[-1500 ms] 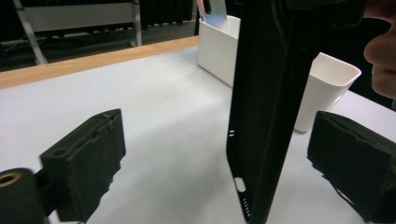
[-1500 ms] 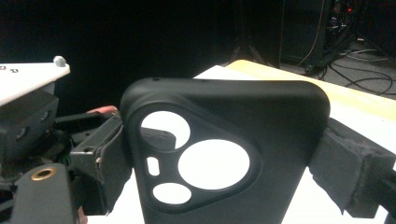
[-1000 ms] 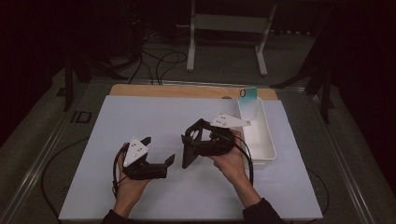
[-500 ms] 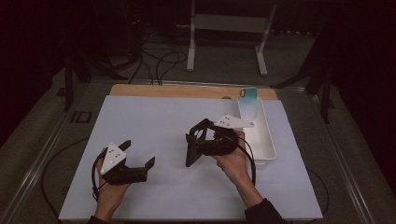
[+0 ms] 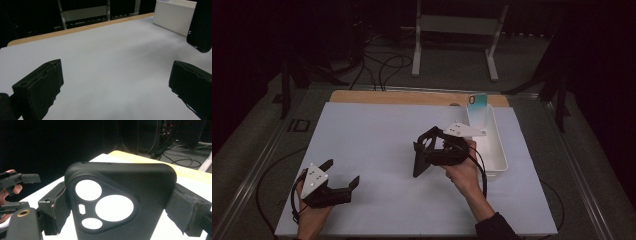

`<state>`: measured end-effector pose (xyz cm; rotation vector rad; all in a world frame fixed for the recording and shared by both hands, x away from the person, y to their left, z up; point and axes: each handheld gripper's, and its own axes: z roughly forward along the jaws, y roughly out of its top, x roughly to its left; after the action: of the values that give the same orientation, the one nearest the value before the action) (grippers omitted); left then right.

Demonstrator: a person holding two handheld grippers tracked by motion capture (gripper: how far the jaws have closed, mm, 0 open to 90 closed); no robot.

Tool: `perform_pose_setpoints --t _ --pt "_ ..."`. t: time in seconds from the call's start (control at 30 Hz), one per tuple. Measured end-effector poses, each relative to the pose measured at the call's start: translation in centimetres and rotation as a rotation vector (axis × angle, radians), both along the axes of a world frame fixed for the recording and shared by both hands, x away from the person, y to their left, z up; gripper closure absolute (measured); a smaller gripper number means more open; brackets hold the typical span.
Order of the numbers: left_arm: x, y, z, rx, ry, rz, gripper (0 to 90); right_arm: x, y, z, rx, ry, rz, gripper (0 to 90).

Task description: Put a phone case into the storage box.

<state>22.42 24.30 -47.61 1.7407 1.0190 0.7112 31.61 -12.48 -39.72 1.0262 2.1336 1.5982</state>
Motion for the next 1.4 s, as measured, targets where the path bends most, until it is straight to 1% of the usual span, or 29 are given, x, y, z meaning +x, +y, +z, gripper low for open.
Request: perform_pose_setpoints --t 0.17,0.33,0.4,0.5,0.77,1.13,1.4 --pt "-0.4 0.6 -0.5 -0.006 0.006 0.012 0.0 0.0 0.1 0.0 -0.001 -0.001 -0.004 14.0" --pt "-0.3 0.6 -0.8 -0.021 0.013 0.018 0.0 0.3 0.0 0.1 -0.009 -0.008 -0.017 14.0" --pt "-0.3 0.6 -0.9 -0.017 0.018 0.016 0.0 0.4 0.0 0.2 -0.009 -0.004 -0.022 14.0" --pt "-0.3 0.6 -1.0 -0.02 0.017 0.018 0.0 0.7 -0.1 0.3 -0.012 -0.01 -0.03 14.0" --pt "-0.3 0.8 -1.1 -0.028 0.013 0.031 0.0 1.8 -0.5 1.1 -0.028 -0.026 -0.067 14.0" --pt "-0.3 0.6 -1.2 -0.022 0.01 0.035 0.0 3.5 -0.8 1.8 -0.059 -0.047 -0.106 14.0" --pt "-0.3 0.4 -1.3 -0.013 0.013 0.03 0.0 4.7 -1.2 2.0 -0.056 -0.044 -0.137 14.1"
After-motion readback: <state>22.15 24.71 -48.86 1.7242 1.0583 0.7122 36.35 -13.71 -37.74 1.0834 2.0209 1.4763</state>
